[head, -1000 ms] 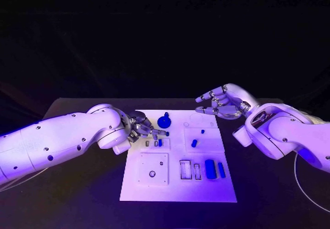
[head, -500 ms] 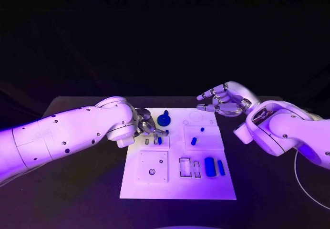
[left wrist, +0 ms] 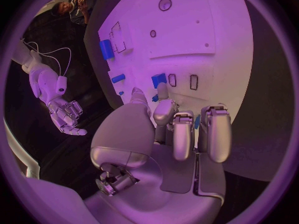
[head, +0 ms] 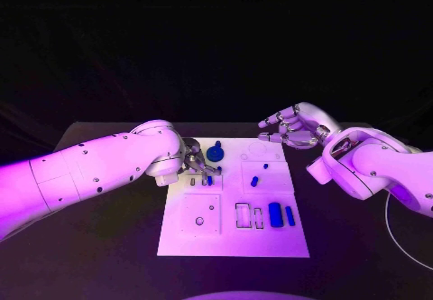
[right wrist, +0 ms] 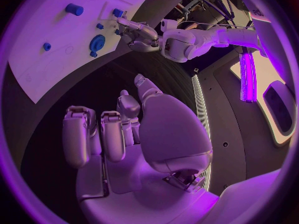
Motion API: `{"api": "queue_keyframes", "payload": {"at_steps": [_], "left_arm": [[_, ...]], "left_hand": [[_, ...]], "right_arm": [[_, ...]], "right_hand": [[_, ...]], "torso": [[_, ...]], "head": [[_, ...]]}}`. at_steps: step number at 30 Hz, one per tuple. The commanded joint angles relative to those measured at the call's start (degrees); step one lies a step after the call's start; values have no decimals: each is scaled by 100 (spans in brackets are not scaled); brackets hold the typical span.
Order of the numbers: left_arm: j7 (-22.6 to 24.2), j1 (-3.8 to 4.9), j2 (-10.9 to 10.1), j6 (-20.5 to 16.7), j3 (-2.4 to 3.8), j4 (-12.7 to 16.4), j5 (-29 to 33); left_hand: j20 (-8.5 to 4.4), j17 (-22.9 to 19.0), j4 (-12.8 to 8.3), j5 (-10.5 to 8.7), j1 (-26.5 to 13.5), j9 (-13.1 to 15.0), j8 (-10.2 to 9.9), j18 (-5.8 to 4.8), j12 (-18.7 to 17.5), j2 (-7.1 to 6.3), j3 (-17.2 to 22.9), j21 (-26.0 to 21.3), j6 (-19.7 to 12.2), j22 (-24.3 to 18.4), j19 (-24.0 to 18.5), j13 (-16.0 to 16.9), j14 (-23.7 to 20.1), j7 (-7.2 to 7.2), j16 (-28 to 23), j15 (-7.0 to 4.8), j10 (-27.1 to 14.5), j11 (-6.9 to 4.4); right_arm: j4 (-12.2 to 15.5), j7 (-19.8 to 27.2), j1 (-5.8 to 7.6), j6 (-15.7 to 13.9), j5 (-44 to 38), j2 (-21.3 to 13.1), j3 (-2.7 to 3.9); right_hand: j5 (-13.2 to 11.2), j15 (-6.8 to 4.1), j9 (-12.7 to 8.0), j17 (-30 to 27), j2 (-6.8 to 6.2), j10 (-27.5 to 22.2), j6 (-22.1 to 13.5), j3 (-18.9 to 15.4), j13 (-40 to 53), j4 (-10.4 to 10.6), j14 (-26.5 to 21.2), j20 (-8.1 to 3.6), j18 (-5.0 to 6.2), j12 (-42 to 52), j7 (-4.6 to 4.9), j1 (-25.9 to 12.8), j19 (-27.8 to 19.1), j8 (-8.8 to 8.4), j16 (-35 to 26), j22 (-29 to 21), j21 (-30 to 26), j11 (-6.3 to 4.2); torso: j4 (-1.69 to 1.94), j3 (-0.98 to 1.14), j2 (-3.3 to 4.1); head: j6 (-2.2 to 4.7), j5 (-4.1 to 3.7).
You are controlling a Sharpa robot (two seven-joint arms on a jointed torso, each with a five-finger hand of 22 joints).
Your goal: Assemble the parts on the task board
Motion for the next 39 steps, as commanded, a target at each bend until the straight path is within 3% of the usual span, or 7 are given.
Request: {"api": "queue_keyframes", "payload": {"at_steps": [1, 22, 39], "left_arm": [[-582, 9, 35, 371, 4, -50, -164], [-592, 6, 212, 455, 3, -234, -226], [-717, 4, 290, 760, -5, -348, -222]], "left_hand": [[-17, 1508, -9, -20, -68, 22, 33, -121, 36, 21, -48, 56, -32, 1023, 443, 33, 582, 1, 17, -43, 50, 0], [-39, 1508, -37, -7, 11, 184, 134, -135, 90, 137, -51, 95, -46, 1092, 467, 94, 582, -31, 17, -67, 92, -30], [-41, 1508, -70, 18, 155, 284, 167, -138, 86, 189, -20, 103, -94, 1108, 471, 96, 582, -31, 17, -68, 87, -30]], "right_arm": [[-12, -3, 1, 86, -22, 10, 0], [-81, -15, 1, 108, -22, 64, -3], [-92, -17, 0, 109, -22, 65, -4]], "right_hand": [[17, -50, -8, 945, 39, 13, 45, 9, -7, 12, 464, 3, 30, 15, 11, -28, -24, 20, -32, -4, -17, -17], [38, -52, -9, 940, 44, 11, 53, 10, -18, 19, 463, 2, 31, 7, 8, -43, -26, 18, -37, -10, -20, -20], [62, -54, -11, 939, 48, 10, 56, 16, -23, 18, 463, 1, 32, 5, 6, -45, -28, 15, -39, -16, -24, -21]], "torso": [[0, -1, -1], [-2, 6, 1], [2, 8, -1]], "head": [[-31, 5], [-79, 3], [-126, 8]]}}
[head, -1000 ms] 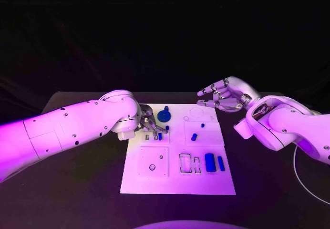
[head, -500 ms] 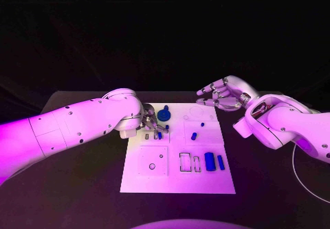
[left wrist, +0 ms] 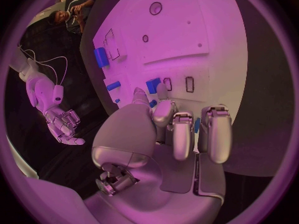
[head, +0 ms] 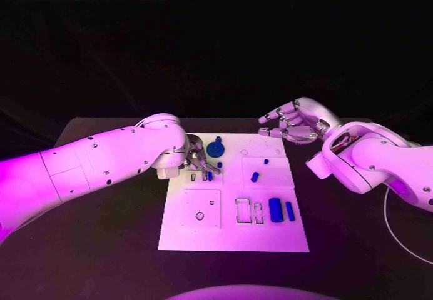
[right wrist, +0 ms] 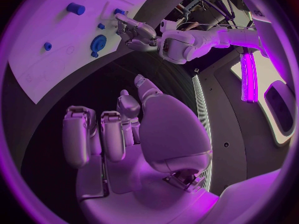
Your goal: Assemble the parts on the task board
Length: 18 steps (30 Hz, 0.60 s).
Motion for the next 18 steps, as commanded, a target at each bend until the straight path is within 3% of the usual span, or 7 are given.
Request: {"api": "queue_keyframes", "payload": {"at_steps": [1, 7, 12, 18], "left_arm": [[-696, 4, 28, 209, -1, -17, -21], [-692, 3, 44, 207, -4, -33, -14], [-695, 3, 57, 196, -6, -32, 3], [-697, 3, 74, 249, -11, -37, 17]], "left_hand": [[-20, 1505, -38, 17, 54, 7, 34, -46, -1, -2, 12, 31, -33, 1110, 451, 4, 602, -10, 17, -48, 26, -10], [-20, 1505, -59, 21, 143, 63, 48, -45, -13, 39, 45, 29, -57, 1107, 449, -5, 602, -9, 17, -47, 17, -9], [-22, 1505, -160, 30, 426, 160, 59, -43, -23, 221, 259, 23, -109, 1102, 444, -6, 602, -12, 17, -51, 8, -12], [-23, 1505, -225, 32, 558, 212, 56, -46, -29, 238, 371, 31, -137, 1118, 449, -4, 602, -15, 17, -52, 5, -15]], "right_arm": [[0, -1, 0, 69, -22, 6, 0], [-2, 0, 0, 74, -22, 9, 0], [12, -12, 0, 79, -25, 5, -1], [16, -25, 0, 87, -30, 4, -1]], "right_hand": [[29, -54, -5, 935, 25, 6, 35, 16, -10, 18, 463, 0, 32, 5, -15, -22, -29, 15, -39, -4, -25, -26], [50, -55, -7, 935, 30, 6, 38, 23, -14, 17, 464, -2, 32, 3, -16, -23, -27, 13, -39, -1, -24, -28], [50, -55, -7, 935, 30, 6, 38, 23, -14, 17, 464, -2, 32, 3, -16, -23, -27, 13, -39, -1, -24, -28], [58, -56, -7, 936, 33, 7, 39, 25, -15, 18, 464, -2, 32, 4, -16, -24, -28, 12, -39, -3, -25, -28]], "torso": [[-2, -2, 3], [2, -1, 3], [1, 1, 1], [-2, 0, 3]], "head": [[-6, 0], [-11, -2], [-26, 3], [-32, 1]]}}
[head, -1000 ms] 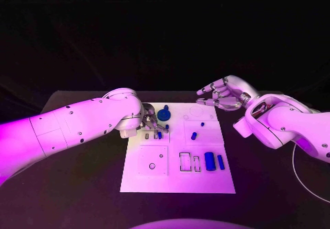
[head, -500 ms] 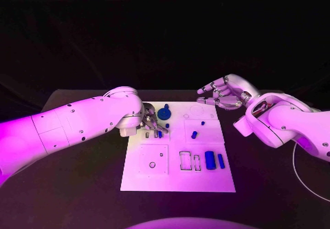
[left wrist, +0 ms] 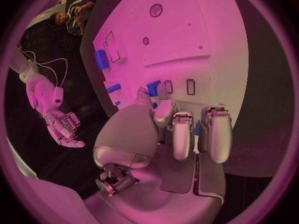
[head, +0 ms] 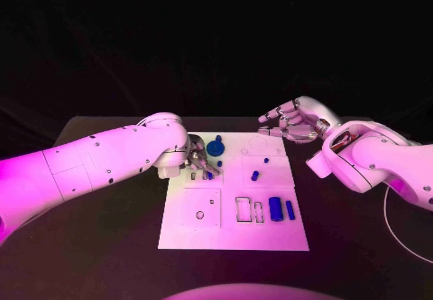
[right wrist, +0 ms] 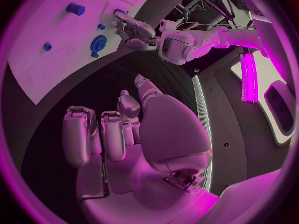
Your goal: Assemble the parts on the task board
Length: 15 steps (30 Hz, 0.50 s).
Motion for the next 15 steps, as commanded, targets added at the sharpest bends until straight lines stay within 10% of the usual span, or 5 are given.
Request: {"api": "queue_keyframes", "payload": {"at_steps": [1, 11, 15], "left_arm": [[-696, 4, 21, 140, -2, -3, 17], [-683, 3, 38, 85, -4, -15, 69], [-681, 3, 36, 126, -5, -21, 81]], "left_hand": [[-24, 1506, -7, 33, 73, 11, 33, -47, -29, -10, 44, 32, -47, 1121, 449, -5, 602, -5, 17, -52, 6, -16], [-57, 1506, -354, 212, 758, 60, -99, -43, -113, 233, 716, 23, -219, 1111, 441, -56, 602, -47, 17, -94, -64, -59], [-59, 1506, -441, 461, 917, 68, -186, -43, -163, 84, 1114, 19, -256, 1110, 438, -81, 602, -24, 17, -83, -98, -43]], "right_arm": [[10, -18, 0, 78, -30, 3, 0], [14, -23, 0, 90, -34, 1, 0], [19, -21, 0, 101, -35, 0, -1]], "right_hand": [[26, -56, -8, 937, 34, 7, 40, 26, -6, 18, 464, -3, 33, 4, -16, -25, -28, 11, -39, -4, -26, -29], [29, -56, -8, 937, 35, 8, 41, 26, -5, 20, 464, -3, 32, 7, -15, -28, -26, 11, -39, 0, -24, -28], [29, -56, -8, 937, 35, 8, 41, 26, -5, 20, 464, -3, 32, 7, -15, -28, -26, 11, -39, 0, -24, -28]], "torso": [[-2, 1, 1], [1, 3, 5], [-4, 6, 2]], "head": [[-4, 1], [-26, -9], [-37, -5]]}}
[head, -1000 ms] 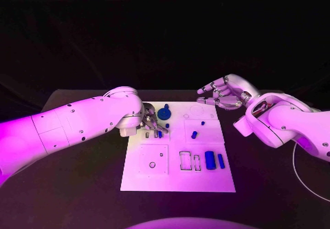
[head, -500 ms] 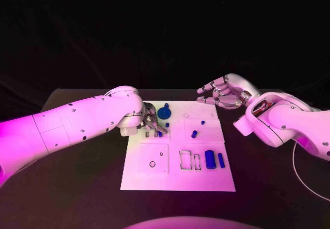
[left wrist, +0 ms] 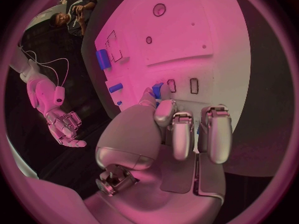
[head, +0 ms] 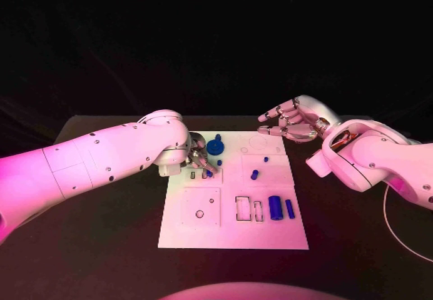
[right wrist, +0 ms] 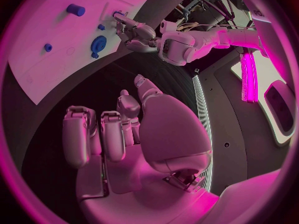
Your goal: Assemble the parts on the task board
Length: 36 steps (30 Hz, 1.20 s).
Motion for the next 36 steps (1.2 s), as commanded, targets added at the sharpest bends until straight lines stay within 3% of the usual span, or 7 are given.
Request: {"api": "queue_keyframes", "payload": {"at_steps": [1, 5, 6, 8, 10, 22, 36], "left_arm": [[-688, -23, 7, 115, -20, -13, 45], [-645, -23, -16, 69, -20, 5, 65], [-621, -23, -28, 28, -20, 15, 83], [-561, -23, -59, -91, -20, 39, 142], [-496, -23, -98, -239, -19, 72, 184], [-377, -28, -289, -612, -22, 242, 116], [-465, -75, -310, -296, -31, 214, -248]], "left_hand": [[-38, 1508, -141, 110, 261, 9, -64, -42, -50, -3, 352, 17, -37, 1107, 415, 4, 612, 1, 17, -30, -34, -7], [-20, 1508, -140, 251, 256, 46, -159, -39, -111, -346, 1269, 8, -41, 1101, 409, -26, 612, 50, 17, 6, -49, 11], [-41, 1508, -25, 258, 24, 111, -177, -33, -148, -693, 2073, 2, 0, 1098, 406, -47, 612, 135, 17, 65, -45, 53], [8, 1508, -70, 252, -71, 171, -159, -36, -138, -871, 2525, -2, 3, 1095, 404, -43, 612, 74, 17, 28, -17, 28], [11, 1508, -127, 219, -455, 327, -95, -34, -130, -1258, 3475, -10, 19, 1092, 402, -33, 612, 69, 17, 29, 19, 41], [16, 1508, -414, 195, -842, 505, -28, -34, -113, -1428, 4133, -15, 8, 1097, 403, -15, 612, 65, 17, 19, 52, 41], [14, 1508, -543, 187, -916, 547, -20, -35, -106, -1495, 4262, -15, 17, 1101, 405, -8, 612, 61, 17, 16, 69, 36]], "right_arm": [[15, -5, 0, 88, -34, 1, 0], [19, -4, 0, 97, -34, 0, 0], [19, -4, 0, 99, -34, 0, 0], [17, -3, 0, 104, -34, 1, -1], [15, -3, 0, 109, -34, 2, -1], [0, 22, 0, 109, -31, 11, -6], [-11, 39, -2, 120, 0, 22, -9]], "right_hand": [[32, -56, -9, 936, 36, 7, 42, 26, -7, 23, 463, -3, 32, 5, -14, -34, -27, 10, -41, -2, -25, -28], [33, -56, -9, 935, 37, 7, 42, 26, -8, 24, 463, -3, 32, 4, -14, -36, -27, 10, -42, -3, -26, -28], [33, -56, -9, 935, 37, 7, 42, 26, -8, 24, 463, -3, 32, 4, -14, -36, -27, 10, -42, -3, -26, -28], [33, -56, -9, 935, 37, 7, 42, 26, -8, 24, 463, -3, 32, 4, -14, -36, -27, 10, -42, -3, -26, -28], [33, -56, -9, 935, 37, 7, 42, 26, -8, 24, 463, -3, 32, 4, -14, -36, -27, 10, -42, -3, -26, -28], [43, -56, -10, 934, 39, 8, 46, 23, -10, 36, 463, -4, 33, 6, -14, -56, -30, 8, -43, -11, -30, -27], [43, -56, -10, 934, 39, 8, 46, 23, -10, 36, 463, -4, 33, 6, -14, -56, -30, 8, -43, -11, -30, -27]], "torso": [[-2, 1, -1], [1, 2, -3], [1, 2, -3], [1, 6, -3], [4, 9, -6], [18, 7, 1], [-1, -2, 4]], "head": [[-13, 3], [-16, -1], [-16, -1], [-14, -1], [-10, -2], [-8, 25], [-19, 40]]}}
